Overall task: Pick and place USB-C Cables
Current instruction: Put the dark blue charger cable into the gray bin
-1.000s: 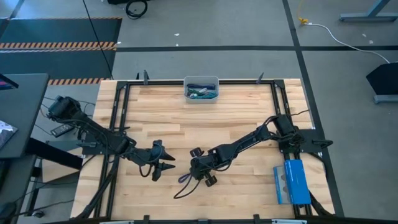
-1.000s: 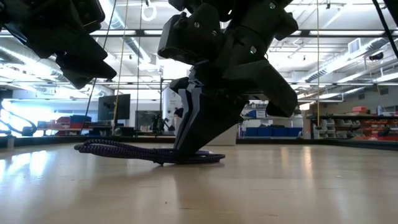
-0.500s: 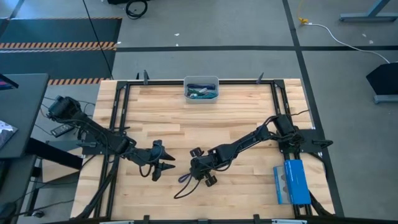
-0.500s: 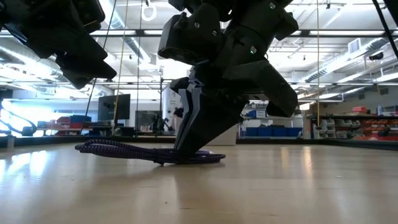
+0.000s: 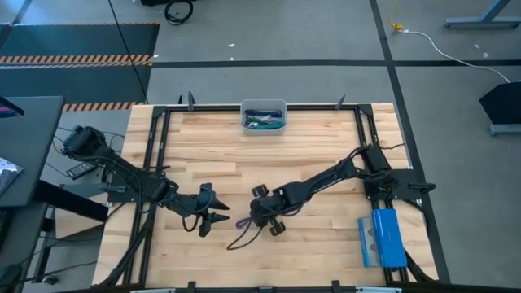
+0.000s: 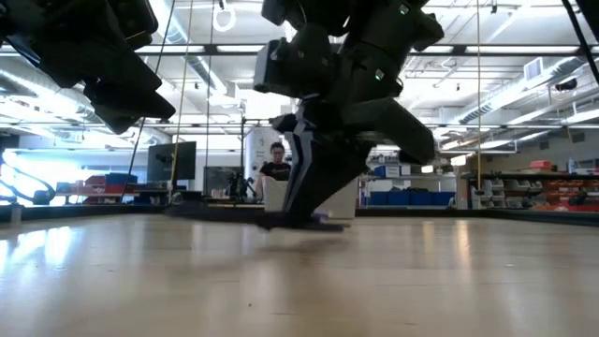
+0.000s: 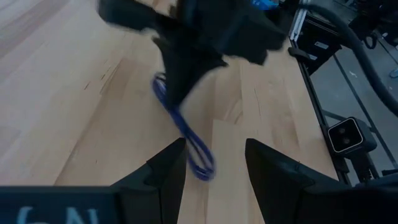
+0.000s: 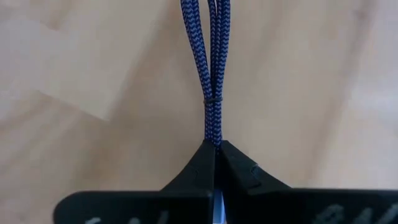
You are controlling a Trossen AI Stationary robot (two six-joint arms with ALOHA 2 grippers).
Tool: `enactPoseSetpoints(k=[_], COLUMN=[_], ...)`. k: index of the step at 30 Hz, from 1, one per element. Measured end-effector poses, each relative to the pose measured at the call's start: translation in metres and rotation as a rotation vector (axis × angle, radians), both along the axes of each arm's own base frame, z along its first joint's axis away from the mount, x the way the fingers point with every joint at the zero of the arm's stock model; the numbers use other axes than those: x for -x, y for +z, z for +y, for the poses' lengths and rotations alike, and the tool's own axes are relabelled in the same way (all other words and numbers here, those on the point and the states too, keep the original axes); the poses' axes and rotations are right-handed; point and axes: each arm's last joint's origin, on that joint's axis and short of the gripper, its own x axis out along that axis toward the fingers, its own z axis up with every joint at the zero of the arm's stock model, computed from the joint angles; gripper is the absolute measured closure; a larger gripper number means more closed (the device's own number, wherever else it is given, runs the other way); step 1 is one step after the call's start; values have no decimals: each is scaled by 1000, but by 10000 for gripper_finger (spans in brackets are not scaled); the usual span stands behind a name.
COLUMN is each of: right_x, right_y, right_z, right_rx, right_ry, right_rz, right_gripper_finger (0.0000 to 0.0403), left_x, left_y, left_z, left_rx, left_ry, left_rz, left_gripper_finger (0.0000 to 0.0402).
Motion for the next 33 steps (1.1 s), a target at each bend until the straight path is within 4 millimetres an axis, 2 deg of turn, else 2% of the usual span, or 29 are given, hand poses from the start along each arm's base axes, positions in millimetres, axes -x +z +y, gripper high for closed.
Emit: enactPoseSetpoints(k=[10,26,33], right_x=[4,5,5], right_y=[25,27,37], right_z=[-52,-152,-186], right_rx=[87,319,417], right_ry=[-135,-371,-428], right_rz=[26,56,1], right_gripper_finger=[395,395,395], left_x=[0,0,0], left_y=[0,0,0], left_z=[0,0,0], left_rx=[1,-6,-28], left_ry=[0,-2,-12], left_rz=[-1,3,2], left_gripper_finger=[230,230,230])
